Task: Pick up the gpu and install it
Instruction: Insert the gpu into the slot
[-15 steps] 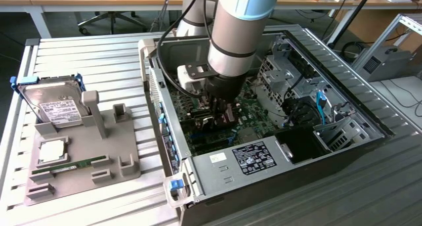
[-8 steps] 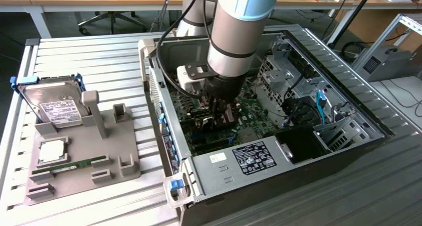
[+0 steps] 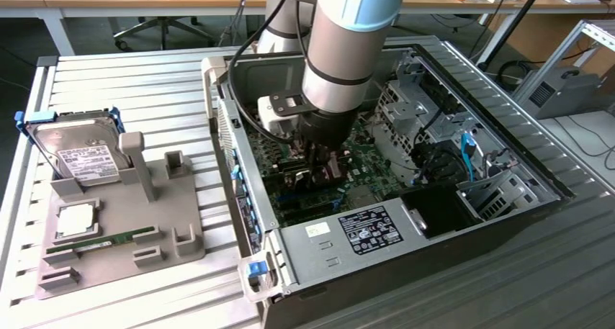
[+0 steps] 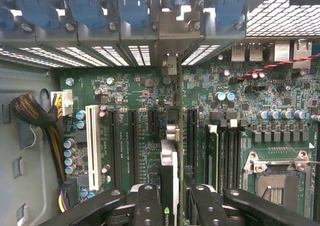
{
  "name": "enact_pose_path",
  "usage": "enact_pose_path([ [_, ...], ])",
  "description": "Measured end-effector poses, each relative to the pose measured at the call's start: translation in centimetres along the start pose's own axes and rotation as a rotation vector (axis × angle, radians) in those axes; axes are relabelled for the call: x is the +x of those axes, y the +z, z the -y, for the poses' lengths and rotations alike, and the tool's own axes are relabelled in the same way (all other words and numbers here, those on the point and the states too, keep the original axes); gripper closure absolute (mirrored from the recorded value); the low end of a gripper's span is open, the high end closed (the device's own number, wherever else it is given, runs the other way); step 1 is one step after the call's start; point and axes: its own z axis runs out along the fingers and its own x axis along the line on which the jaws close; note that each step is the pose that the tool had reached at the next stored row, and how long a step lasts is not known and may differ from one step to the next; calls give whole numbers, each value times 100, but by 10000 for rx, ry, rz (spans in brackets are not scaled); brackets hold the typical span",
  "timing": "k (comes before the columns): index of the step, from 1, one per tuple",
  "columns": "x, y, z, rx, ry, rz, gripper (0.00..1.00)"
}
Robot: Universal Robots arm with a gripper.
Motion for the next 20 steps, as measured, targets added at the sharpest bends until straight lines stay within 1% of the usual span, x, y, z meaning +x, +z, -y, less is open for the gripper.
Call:
enact_pose_path([
  [20, 1, 31, -15, 2, -1, -1, 72],
])
